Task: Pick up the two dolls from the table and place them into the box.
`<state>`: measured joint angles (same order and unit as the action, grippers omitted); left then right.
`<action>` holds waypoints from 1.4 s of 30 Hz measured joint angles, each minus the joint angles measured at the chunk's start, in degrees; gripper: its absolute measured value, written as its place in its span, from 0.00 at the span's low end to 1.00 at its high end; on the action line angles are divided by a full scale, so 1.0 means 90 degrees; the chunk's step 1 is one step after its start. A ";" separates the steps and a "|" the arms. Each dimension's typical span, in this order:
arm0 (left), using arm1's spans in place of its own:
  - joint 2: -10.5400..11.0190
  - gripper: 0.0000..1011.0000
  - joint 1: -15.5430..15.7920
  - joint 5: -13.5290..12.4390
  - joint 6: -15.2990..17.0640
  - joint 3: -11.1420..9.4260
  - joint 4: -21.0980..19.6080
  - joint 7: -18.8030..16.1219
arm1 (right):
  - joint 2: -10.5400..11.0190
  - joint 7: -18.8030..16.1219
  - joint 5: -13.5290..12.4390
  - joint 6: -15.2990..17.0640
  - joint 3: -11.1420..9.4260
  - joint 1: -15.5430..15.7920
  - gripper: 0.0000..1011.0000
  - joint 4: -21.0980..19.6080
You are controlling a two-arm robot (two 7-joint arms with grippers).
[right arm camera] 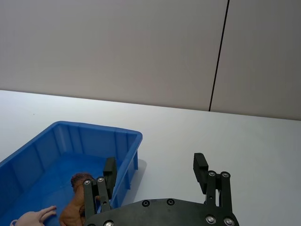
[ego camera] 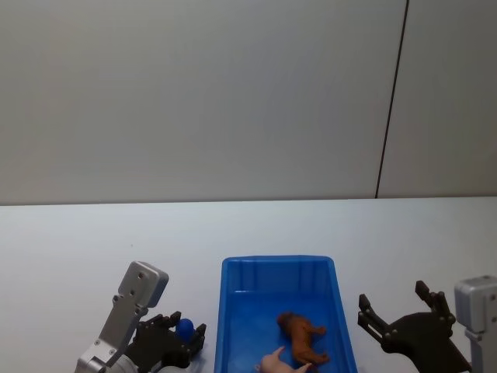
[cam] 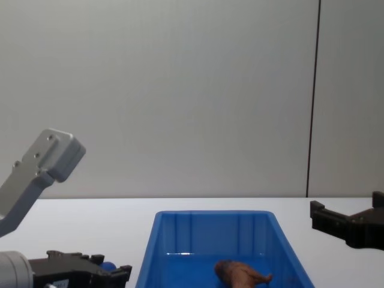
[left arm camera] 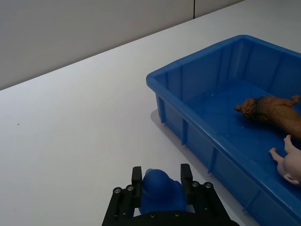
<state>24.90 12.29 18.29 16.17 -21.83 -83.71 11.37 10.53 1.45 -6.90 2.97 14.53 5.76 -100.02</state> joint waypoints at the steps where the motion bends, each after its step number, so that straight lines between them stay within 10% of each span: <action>1: -0.0003 0.52 0.0003 0.0000 -0.0002 0.0000 0.0009 0.0009 | 0.0000 0.0000 0.0000 0.0000 0.0000 0.0000 0.99 0.0000; 11: -0.0032 0.26 0.0022 -0.0009 -0.0113 0.0005 0.0066 0.0056 | 0.0000 0.0000 0.0000 0.0000 0.0000 0.0000 0.99 0.0000; 42: 0.0117 0.08 0.0092 -0.0144 -0.1020 0.0222 -0.0999 0.0393 | 0.0000 0.0000 0.0000 0.0000 0.0000 0.0000 0.99 0.0000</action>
<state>25.95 13.12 16.99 6.99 -19.83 -92.70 14.91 10.53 1.45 -6.90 2.97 14.53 5.76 -100.02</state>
